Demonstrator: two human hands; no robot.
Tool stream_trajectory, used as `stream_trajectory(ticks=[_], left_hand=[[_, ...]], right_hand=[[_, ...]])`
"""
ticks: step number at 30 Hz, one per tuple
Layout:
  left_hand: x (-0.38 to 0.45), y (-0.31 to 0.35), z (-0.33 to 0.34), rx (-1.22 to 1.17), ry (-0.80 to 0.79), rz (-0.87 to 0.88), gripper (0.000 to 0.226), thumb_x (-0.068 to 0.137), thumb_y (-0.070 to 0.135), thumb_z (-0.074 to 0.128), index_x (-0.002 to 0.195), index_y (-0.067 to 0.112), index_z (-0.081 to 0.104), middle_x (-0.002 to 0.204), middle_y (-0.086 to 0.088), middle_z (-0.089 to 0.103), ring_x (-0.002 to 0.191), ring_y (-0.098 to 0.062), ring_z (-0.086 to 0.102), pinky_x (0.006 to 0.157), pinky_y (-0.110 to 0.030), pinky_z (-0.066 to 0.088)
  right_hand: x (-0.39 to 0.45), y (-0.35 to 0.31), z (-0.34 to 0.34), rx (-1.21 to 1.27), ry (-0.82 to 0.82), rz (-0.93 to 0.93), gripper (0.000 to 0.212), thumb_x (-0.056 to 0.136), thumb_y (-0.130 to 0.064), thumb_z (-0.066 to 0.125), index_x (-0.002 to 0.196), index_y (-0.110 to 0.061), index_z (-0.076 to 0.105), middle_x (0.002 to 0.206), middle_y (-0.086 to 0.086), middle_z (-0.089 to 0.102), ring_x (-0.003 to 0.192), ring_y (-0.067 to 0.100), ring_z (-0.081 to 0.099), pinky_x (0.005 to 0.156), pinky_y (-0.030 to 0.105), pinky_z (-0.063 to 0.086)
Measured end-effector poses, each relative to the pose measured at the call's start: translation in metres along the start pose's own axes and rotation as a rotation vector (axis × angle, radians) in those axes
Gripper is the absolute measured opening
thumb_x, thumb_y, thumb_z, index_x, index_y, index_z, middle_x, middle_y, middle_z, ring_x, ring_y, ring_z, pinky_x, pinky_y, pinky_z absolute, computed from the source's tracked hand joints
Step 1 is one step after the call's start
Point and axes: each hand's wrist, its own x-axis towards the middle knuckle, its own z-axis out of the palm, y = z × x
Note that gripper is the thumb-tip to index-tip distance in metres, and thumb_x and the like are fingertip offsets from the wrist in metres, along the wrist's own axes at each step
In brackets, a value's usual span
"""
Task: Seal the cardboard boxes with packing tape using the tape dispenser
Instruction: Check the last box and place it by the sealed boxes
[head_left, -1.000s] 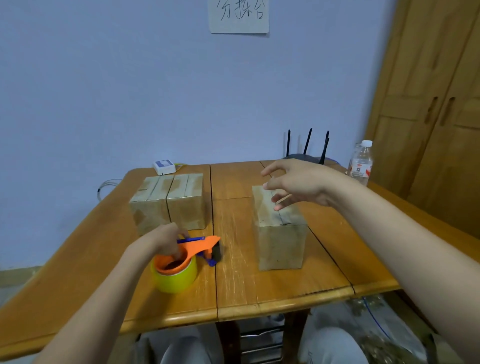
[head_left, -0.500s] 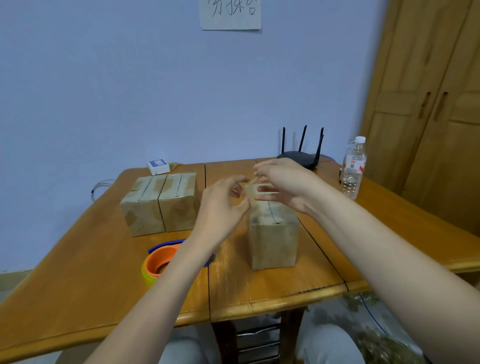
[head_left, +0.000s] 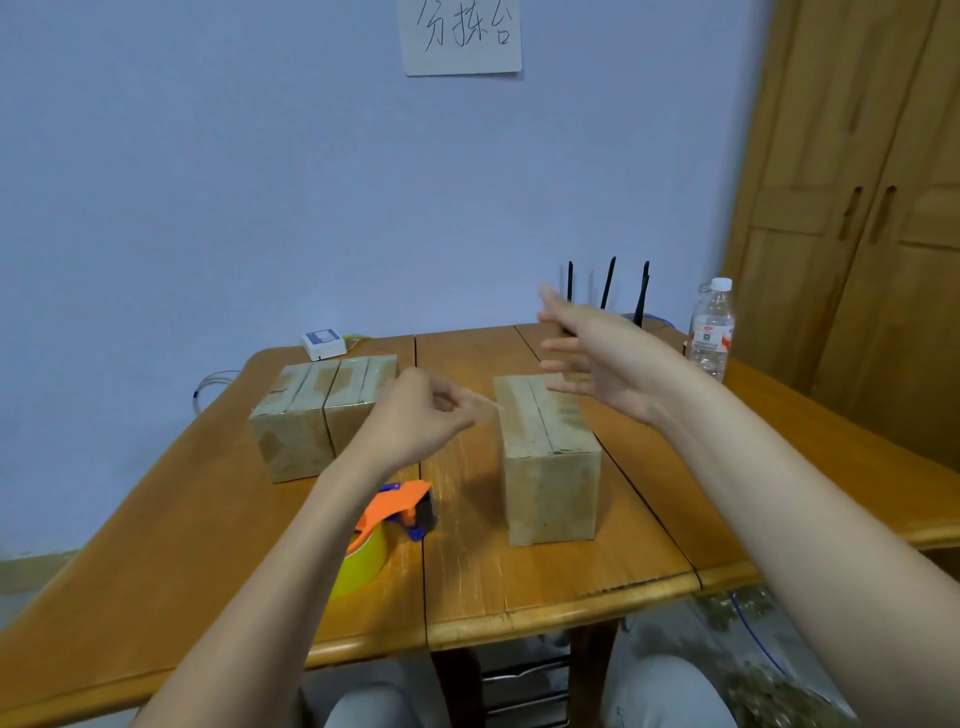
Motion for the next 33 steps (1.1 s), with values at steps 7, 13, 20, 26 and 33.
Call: stream_trajectory(ticks=[7,13,20,26,33], left_hand=[[-0.006,0.012,-0.018,0.047,-0.334,0.073,0.037,0.091,0.049,0.065,0.07,0.02,0.076,0.066,0.004,0.072,0.06,-0.003,0.062,0.062,-0.024,0.046],[-0.005,0.017,-0.022,0.118,-0.447,0.103,0.029,0.09,0.031,0.067,0.066,0.016,0.068,0.065,-0.001,0.068,0.06,-0.003,0.058,0.066,-0.027,0.045],[0.0,0.016,-0.019,0.095,-0.55,0.11,0.027,0.085,0.044,0.074,0.074,0.019,0.071,0.065,0.007,0.068,0.065,-0.003,0.065,0.074,-0.032,0.053],[0.005,0.01,-0.02,-0.12,-0.54,0.028,0.038,0.08,0.027,0.083,0.115,0.026,0.069,0.08,-0.004,0.076,0.072,-0.015,0.07,0.08,-0.025,0.058],[0.009,0.007,-0.011,-0.528,-0.423,-0.149,0.029,0.075,0.015,0.083,0.1,0.009,0.069,0.076,-0.007,0.073,0.069,-0.016,0.063,0.069,-0.023,0.057]], right_hand=[[-0.02,0.012,0.008,-0.695,-0.284,-0.223,0.088,0.072,-0.075,0.062,0.148,-0.037,0.04,0.127,-0.007,0.062,0.114,0.009,0.062,0.098,0.033,0.052],[-0.024,0.022,0.017,-0.602,-0.361,-0.131,0.072,0.079,-0.05,0.078,0.14,-0.023,0.052,0.104,0.001,0.075,0.088,0.013,0.075,0.089,0.035,0.06],[-0.014,0.036,0.004,-0.215,-0.215,-0.01,0.018,0.082,-0.001,0.079,0.098,0.002,0.073,0.089,0.024,0.075,0.087,0.033,0.075,0.083,0.04,0.062],[-0.013,0.03,-0.021,-0.269,-0.036,-0.042,0.017,0.081,-0.001,0.081,0.094,0.005,0.071,0.079,0.02,0.075,0.074,0.028,0.076,0.073,0.036,0.063],[-0.011,0.032,-0.045,-0.226,-0.029,-0.039,0.016,0.08,-0.004,0.081,0.092,0.003,0.073,0.087,0.014,0.077,0.086,0.028,0.076,0.071,0.032,0.063]])
